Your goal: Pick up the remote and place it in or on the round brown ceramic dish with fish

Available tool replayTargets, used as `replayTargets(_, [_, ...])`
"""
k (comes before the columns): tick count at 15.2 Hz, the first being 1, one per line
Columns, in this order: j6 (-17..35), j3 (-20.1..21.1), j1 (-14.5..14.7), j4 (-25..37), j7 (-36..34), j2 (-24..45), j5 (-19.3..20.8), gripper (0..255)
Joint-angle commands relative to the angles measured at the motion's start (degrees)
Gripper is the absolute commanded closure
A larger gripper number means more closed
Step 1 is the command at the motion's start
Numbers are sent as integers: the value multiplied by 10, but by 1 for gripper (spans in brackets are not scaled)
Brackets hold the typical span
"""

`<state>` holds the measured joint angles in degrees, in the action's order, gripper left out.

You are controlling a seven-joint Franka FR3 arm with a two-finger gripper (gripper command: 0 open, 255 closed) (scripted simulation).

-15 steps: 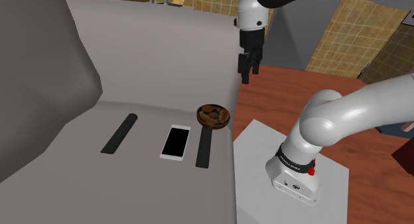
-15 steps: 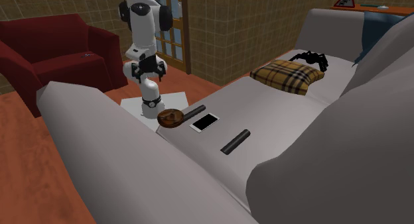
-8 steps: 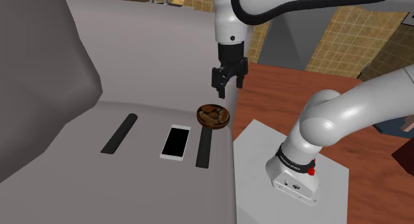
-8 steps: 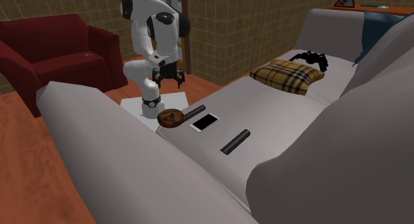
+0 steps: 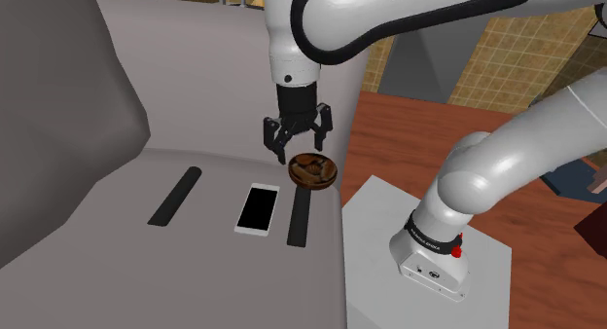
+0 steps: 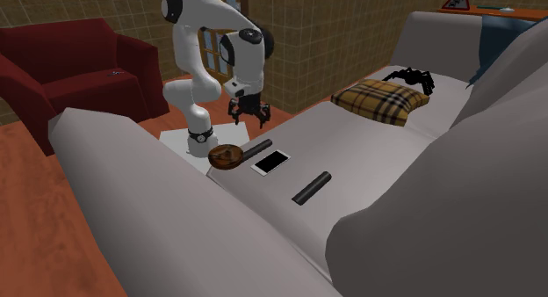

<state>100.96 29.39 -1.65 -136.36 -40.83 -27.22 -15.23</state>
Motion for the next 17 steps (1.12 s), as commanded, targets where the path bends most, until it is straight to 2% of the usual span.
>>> replayTargets(1, [30,30,-13,24,-57,45,4,0])
replayTargets(5, [77,85,-36,79,-176,139,36,0])
replayTargets(10, [118,132,-48,165,-343,277,126,0])
replayTargets(13, [126,133,-31,228,-441,365,194,0])
replayTargets(17, [117,105,17,324,-550,471,270,0])
